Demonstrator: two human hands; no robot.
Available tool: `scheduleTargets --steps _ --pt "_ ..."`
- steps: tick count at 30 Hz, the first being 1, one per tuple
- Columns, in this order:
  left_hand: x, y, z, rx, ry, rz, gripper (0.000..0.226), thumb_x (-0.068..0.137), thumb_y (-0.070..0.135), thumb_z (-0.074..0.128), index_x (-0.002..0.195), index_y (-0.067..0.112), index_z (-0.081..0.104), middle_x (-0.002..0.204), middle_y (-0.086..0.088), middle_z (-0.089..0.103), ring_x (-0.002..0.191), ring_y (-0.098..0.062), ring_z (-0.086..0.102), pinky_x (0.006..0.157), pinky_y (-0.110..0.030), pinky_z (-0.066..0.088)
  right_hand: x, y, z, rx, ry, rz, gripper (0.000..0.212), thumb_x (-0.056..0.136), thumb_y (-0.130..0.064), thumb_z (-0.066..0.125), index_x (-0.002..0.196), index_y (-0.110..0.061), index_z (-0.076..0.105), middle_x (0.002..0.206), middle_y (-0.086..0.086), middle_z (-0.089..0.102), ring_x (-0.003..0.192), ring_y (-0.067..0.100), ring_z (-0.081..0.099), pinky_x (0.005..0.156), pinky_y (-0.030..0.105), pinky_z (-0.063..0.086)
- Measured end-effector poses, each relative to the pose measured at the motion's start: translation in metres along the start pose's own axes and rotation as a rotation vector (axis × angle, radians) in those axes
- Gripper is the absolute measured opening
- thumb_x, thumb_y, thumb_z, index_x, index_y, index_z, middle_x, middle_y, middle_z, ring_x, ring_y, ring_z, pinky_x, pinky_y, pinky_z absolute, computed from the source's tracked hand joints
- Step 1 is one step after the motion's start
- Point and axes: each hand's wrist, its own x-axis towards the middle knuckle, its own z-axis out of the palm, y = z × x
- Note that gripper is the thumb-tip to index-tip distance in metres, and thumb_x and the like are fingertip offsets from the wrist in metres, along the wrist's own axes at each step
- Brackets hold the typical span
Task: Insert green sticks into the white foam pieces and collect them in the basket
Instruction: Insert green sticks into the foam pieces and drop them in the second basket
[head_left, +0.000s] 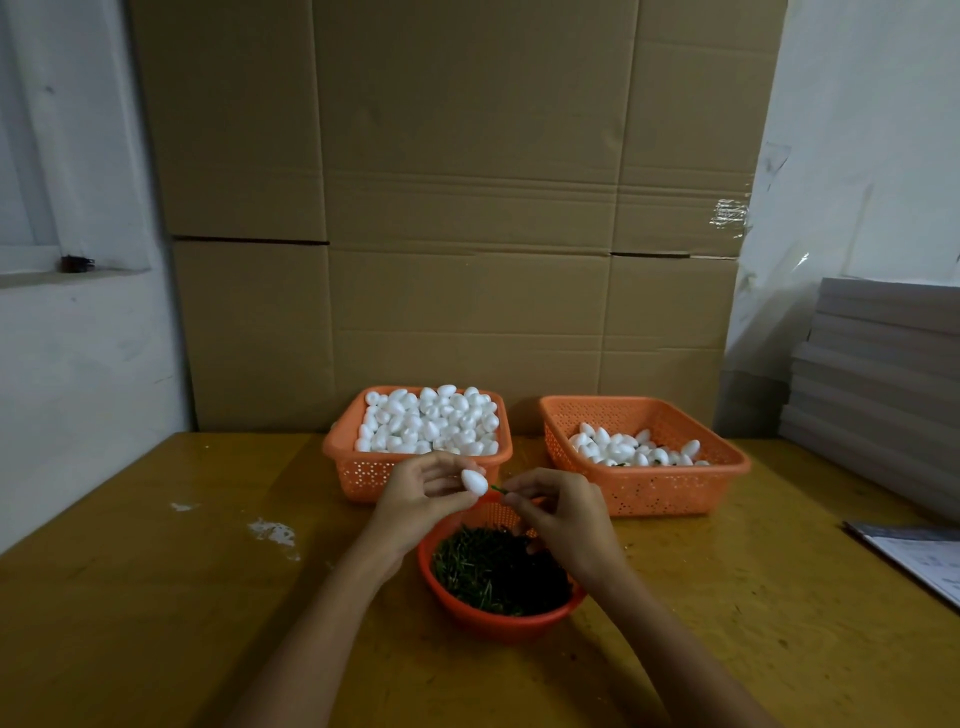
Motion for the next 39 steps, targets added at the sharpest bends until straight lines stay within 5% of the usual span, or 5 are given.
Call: scheduleTargets --steps 12,18,33,39 --pt "0.0 -0.002 -0.001 0.004 -0.021 0.033 0.039 0.08 -0.006 0.083 0.111 0.008 0.064 0.111 -0.001 0.08 0.109 -0.015 0.075 0.083 -0.024 0.06 -0.001 0.0 0.001 -0.045 0.024 -0.049 0.011 0.096 -0.012 0.074 0.106 -0.018 0.077 0.096 -0.007 0.076 0.067 0.014 0.075 0.053 0.036 0.063" --pt "-0.002 -0.001 0.0 0.044 -0.044 0.088 0.026 0.076 -0.012 0.083 0.095 0.005 0.076 0.107 -0.006 0.08 0.108 -0.019 0.076 0.087 -0.027 0.06 -0.001 0.001 0.001 -0.129 0.069 -0.061 0.013 0.095 -0.014 0.076 0.105 -0.021 0.079 0.096 -0.012 0.076 0.077 0.004 0.073 0.065 0.027 0.062" --pt "-0.005 0.007 0.004 0.121 -0.069 0.104 0.029 0.077 -0.011 0.083 0.095 0.011 0.083 0.105 -0.002 0.078 0.107 -0.017 0.073 0.089 -0.03 0.061 -0.002 0.001 0.002 -0.259 0.08 -0.097 0.016 0.092 -0.017 0.078 0.105 -0.025 0.079 0.097 -0.017 0.076 0.089 -0.003 0.069 0.08 0.024 0.06" --pt "-0.004 0.005 0.004 0.094 -0.071 0.114 0.048 0.077 -0.006 0.086 0.116 0.02 0.075 0.105 -0.007 0.077 0.104 -0.02 0.074 0.089 -0.032 0.06 -0.002 0.0 0.003 -0.281 0.082 -0.106 0.016 0.091 -0.017 0.078 0.105 -0.026 0.079 0.097 -0.018 0.075 0.09 -0.004 0.068 0.08 0.019 0.058"
